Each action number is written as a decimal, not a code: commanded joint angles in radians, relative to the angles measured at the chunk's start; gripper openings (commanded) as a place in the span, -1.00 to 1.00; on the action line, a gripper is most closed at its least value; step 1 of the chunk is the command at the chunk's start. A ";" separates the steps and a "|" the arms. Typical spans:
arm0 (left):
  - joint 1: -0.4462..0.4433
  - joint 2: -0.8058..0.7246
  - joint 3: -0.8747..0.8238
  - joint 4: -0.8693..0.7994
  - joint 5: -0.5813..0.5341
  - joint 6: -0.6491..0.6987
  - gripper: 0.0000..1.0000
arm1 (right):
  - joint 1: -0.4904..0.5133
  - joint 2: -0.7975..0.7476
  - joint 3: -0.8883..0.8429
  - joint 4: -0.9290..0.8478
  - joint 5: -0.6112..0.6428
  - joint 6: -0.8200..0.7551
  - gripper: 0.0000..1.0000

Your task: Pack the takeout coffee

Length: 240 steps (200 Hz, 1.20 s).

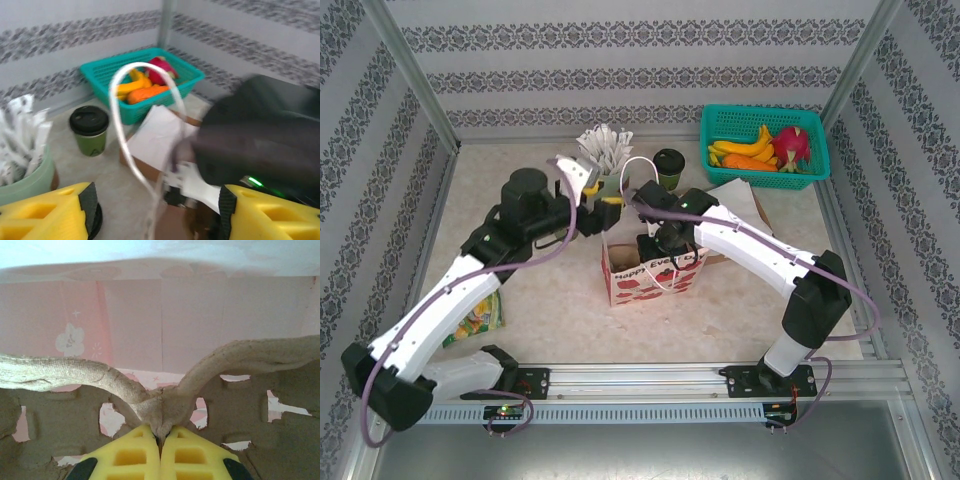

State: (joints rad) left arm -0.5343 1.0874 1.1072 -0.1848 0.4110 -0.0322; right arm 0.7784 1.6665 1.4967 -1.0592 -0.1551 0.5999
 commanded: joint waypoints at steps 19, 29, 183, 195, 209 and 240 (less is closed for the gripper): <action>-0.070 -0.132 -0.070 0.016 0.166 0.238 0.50 | -0.010 0.032 0.031 -0.017 -0.018 0.030 -1.00; -0.088 -0.152 -0.075 -0.011 0.178 0.277 0.52 | -0.011 0.034 0.030 -0.015 -0.020 0.037 -1.00; -0.310 -0.043 0.016 -0.208 0.145 0.623 -0.01 | 0.013 0.099 0.150 -0.140 0.043 0.072 -1.00; -0.323 -0.036 0.025 -0.229 0.162 0.631 -0.29 | 0.013 0.107 0.156 -0.149 0.043 0.076 -1.00; -0.343 -0.022 0.043 -0.263 0.189 0.647 -0.51 | 0.010 0.114 0.163 -0.153 0.029 0.082 -1.00; -0.394 0.012 0.088 -0.337 0.223 0.702 -0.78 | 0.009 0.134 0.174 -0.155 0.013 0.096 -1.00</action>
State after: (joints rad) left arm -0.8841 1.0813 1.1435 -0.4389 0.5743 0.6048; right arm 0.7769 1.7714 1.6402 -1.1797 -0.1398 0.6674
